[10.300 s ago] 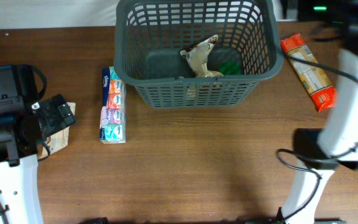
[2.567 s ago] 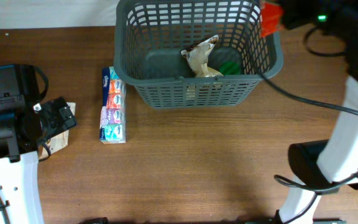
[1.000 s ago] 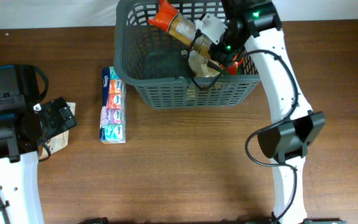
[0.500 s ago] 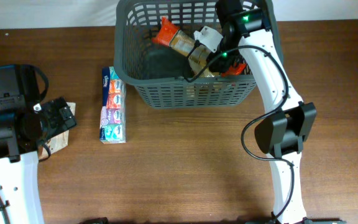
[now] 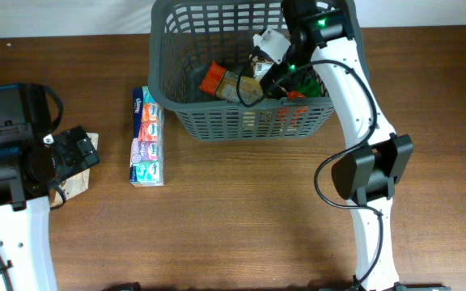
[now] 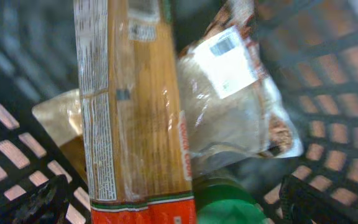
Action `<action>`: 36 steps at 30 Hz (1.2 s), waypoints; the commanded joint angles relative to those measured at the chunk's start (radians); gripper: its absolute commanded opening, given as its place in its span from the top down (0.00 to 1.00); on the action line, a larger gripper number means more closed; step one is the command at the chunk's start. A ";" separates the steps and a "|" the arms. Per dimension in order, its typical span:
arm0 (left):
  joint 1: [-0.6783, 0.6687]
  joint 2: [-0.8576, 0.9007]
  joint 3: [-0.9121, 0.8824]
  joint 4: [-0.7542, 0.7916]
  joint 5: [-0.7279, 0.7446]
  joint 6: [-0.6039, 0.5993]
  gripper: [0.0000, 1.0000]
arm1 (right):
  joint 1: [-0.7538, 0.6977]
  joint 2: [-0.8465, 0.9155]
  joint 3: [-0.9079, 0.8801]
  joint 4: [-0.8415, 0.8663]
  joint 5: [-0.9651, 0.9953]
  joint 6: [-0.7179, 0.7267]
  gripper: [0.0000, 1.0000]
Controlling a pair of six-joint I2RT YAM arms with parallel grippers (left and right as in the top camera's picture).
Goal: Pack container
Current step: 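Open the right gripper and withdraw it to the right side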
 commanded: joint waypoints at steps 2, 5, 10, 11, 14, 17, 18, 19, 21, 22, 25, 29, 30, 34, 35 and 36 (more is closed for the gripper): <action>0.005 0.005 0.011 0.003 0.006 -0.002 0.00 | 0.001 -0.084 0.145 0.002 -0.010 0.060 0.01; 0.005 0.005 0.011 0.003 0.006 -0.003 0.01 | 0.000 -0.127 0.275 0.000 0.068 0.126 0.01; 0.005 0.005 0.011 0.003 0.006 -0.003 0.00 | -0.004 -0.229 0.432 0.001 0.288 0.199 0.01; 0.005 0.005 0.011 0.003 0.006 -0.003 0.00 | -0.006 -0.256 0.442 0.001 0.322 0.199 0.01; 0.005 0.005 0.011 0.003 0.006 -0.003 0.00 | -0.027 -0.327 0.447 0.001 0.413 0.218 0.01; 0.005 0.005 0.011 0.003 0.006 -0.002 0.00 | -0.075 -0.392 0.446 -0.004 0.503 0.286 0.01; 0.005 0.005 0.011 0.003 0.006 -0.003 0.00 | -0.103 -0.413 0.447 -0.009 0.519 0.312 0.01; 0.005 0.005 0.011 0.003 0.006 -0.003 0.00 | -0.122 -0.426 0.446 -0.014 0.527 0.331 0.01; 0.005 0.005 0.011 0.003 0.006 -0.003 0.00 | -0.191 -0.453 0.446 -0.036 0.554 0.409 0.01; 0.005 0.005 0.011 0.003 0.006 -0.003 0.01 | -0.223 -0.460 0.446 -0.049 0.562 0.447 0.01; 0.005 0.005 0.011 0.002 0.007 -0.003 0.00 | -0.349 -0.468 0.446 -0.127 0.562 0.569 0.01; 0.005 0.005 0.011 0.003 0.006 -0.003 0.00 | -0.488 -0.454 0.418 -0.227 0.477 0.632 0.01; 0.005 0.005 0.011 0.003 0.007 -0.003 0.00 | -0.519 -0.447 0.406 -0.249 0.447 0.632 0.01; 0.005 0.005 0.011 0.009 0.006 -0.003 0.00 | -0.619 -0.399 0.347 -0.297 0.378 0.635 0.01; 0.005 0.005 0.011 0.011 0.006 -0.003 0.00 | -0.635 -0.386 0.327 -0.299 0.366 0.636 0.01; 0.005 0.005 0.011 0.011 0.006 -0.003 0.00 | -0.647 -0.373 0.307 -0.301 0.345 0.636 0.01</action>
